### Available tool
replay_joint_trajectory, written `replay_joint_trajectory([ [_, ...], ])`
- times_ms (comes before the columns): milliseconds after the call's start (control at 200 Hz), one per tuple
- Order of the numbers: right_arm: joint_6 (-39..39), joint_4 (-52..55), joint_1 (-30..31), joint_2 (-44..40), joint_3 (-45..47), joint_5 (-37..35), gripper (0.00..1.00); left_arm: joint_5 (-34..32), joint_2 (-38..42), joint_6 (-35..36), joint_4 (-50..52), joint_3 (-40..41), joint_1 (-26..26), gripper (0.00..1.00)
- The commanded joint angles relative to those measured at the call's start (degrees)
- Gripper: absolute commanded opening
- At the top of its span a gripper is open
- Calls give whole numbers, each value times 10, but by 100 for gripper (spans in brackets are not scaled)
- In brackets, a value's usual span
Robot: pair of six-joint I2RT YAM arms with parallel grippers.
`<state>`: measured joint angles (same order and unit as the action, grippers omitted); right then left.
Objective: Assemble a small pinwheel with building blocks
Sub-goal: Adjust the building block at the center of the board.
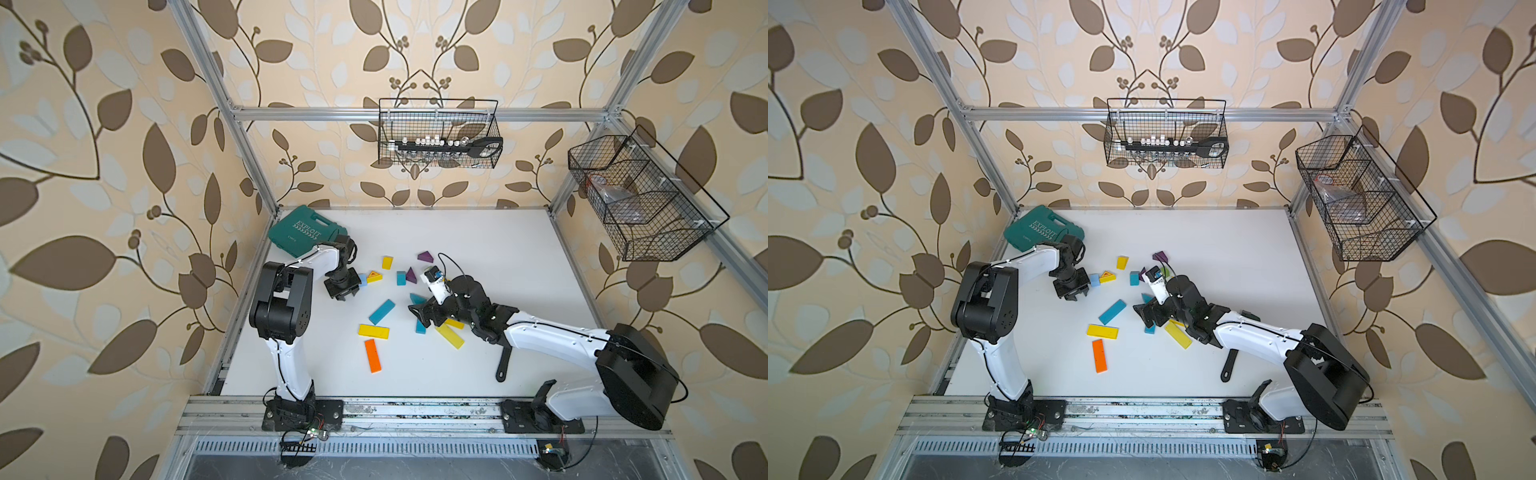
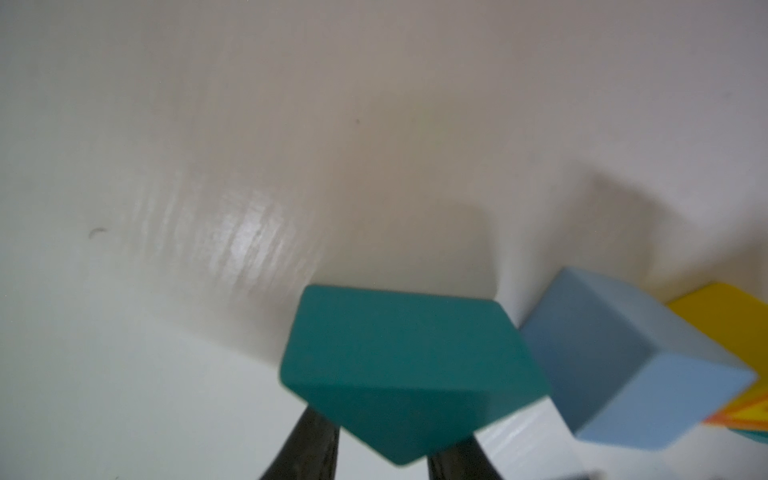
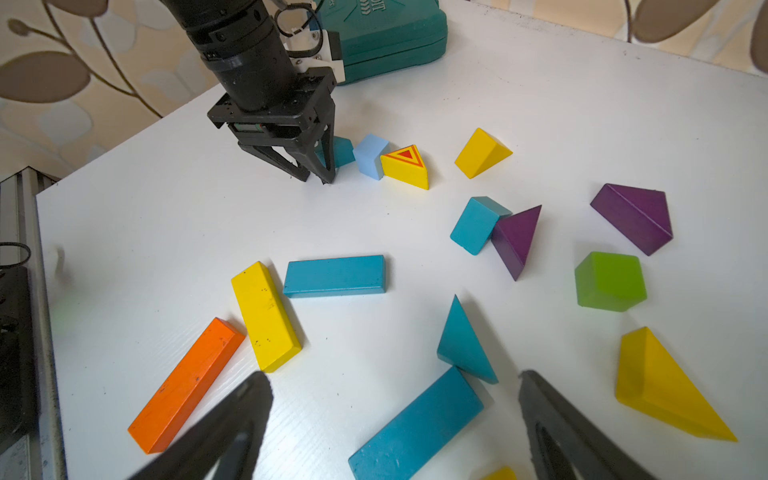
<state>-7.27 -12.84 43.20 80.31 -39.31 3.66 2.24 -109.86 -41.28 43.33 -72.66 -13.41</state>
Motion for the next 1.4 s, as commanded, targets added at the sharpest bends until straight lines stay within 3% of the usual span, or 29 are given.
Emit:
replay_joint_trajectory([
  [0,0,-8,-2,8,6,9,94,8,-31,29,-26,-3,8,36],
  [195,-1,-10,-2,9,6,11,94,20,-36,59,-42,-3,15,35],
  [315,-1,-10,-2,14,5,16,94,50,-21,76,-46,0,16,45],
  [510,-4,-16,-2,19,4,23,94,85,95,72,-53,52,16,62],
  [725,-8,-22,-2,26,3,35,94,78,194,48,-76,108,38,71],
  [855,-8,-20,-2,21,5,33,93,142,200,21,-140,143,95,68],
  [1070,-7,-18,-2,19,6,31,92,192,159,-9,-194,135,133,64],
  [1394,-6,-17,-3,20,6,28,92,173,118,-55,-189,132,142,49],
])
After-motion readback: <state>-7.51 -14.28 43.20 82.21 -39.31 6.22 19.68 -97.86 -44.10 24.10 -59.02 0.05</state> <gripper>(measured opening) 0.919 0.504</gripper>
